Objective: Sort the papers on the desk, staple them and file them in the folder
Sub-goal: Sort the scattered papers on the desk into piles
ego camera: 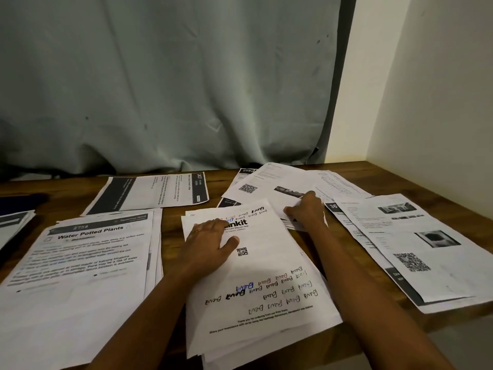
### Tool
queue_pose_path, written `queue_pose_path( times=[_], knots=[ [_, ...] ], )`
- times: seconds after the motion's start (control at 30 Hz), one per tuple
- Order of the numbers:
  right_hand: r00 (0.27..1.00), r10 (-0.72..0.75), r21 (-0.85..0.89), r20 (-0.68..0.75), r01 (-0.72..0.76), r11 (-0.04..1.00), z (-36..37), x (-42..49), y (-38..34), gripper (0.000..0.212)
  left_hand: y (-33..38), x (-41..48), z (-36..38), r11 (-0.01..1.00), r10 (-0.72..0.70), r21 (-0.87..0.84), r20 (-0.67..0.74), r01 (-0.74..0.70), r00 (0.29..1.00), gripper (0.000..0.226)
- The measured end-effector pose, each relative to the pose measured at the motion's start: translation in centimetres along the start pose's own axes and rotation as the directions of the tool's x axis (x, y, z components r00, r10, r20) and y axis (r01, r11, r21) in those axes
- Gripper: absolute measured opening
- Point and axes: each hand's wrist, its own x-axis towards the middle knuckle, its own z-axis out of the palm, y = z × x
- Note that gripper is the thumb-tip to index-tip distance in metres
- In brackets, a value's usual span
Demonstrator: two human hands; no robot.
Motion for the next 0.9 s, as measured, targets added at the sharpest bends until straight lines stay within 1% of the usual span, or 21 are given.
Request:
queue_pose_path(
  times=[0.1,0.17,0.27,0.37,0.47,0.53,0.67,0.77,0.83,0.9],
  knots=[
    [0.997,0.073,0.093,0.034,-0.076,0.993,-0.3,0.1,-0.1,0.063,0.1,-0.1,-0.1,1.000,-0.001,-0.005,-0.001,0.001,1.000,0.055],
    [0.995,0.095,0.129,0.037,-0.099,0.987,-0.3,0.2,-0.1,0.063,0.1,-0.2,-0.1,1.000,-0.002,-0.003,-0.004,0.002,1.000,0.056],
    [0.992,0.117,0.134,0.043,-0.122,0.983,-0.4,0.2,0.0,0.053,0.1,-0.3,0.0,1.000,-0.011,0.002,-0.007,0.011,1.000,0.056],
    [0.995,0.101,0.114,0.017,-0.102,0.988,-0.5,0.3,0.1,0.039,0.0,-0.3,0.0,1.000,-0.011,0.001,-0.010,0.011,1.000,0.056],
    [0.996,0.067,0.215,-0.065,-0.051,0.975,-0.4,0.4,0.4,0.031,0.0,-0.4,-0.1,1.000,-0.015,-0.003,-0.020,0.015,1.000,0.056],
    [0.991,0.081,0.329,-0.109,-0.041,0.944,-0.6,0.3,0.6,0.029,0.1,-0.5,-0.1,1.000,-0.018,-0.012,-0.029,0.017,0.999,0.055],
    [0.969,0.199,0.508,-0.144,-0.100,0.856,-1.2,0.2,1.1,0.030,0.0,-0.6,-0.1,0.999,-0.026,-0.027,-0.029,0.025,0.999,0.055],
    [0.950,0.293,0.627,-0.112,-0.161,0.762,-1.7,-0.1,1.3,0.031,-0.1,-0.7,0.0,0.999,-0.024,-0.027,-0.038,0.023,0.999,0.054],
    [0.949,0.306,0.667,-0.075,-0.181,0.723,-2.2,-0.6,1.2,0.031,-0.1,-0.8,0.0,0.999,-0.022,-0.031,-0.055,0.020,0.998,0.053],
    [0.954,0.292,0.702,-0.061,-0.167,0.692,-2.9,-1.2,1.1,0.031,-0.1,-0.8,0.2,0.999,-0.025,-0.039,-0.070,0.023,0.997,0.052]
  ],
)
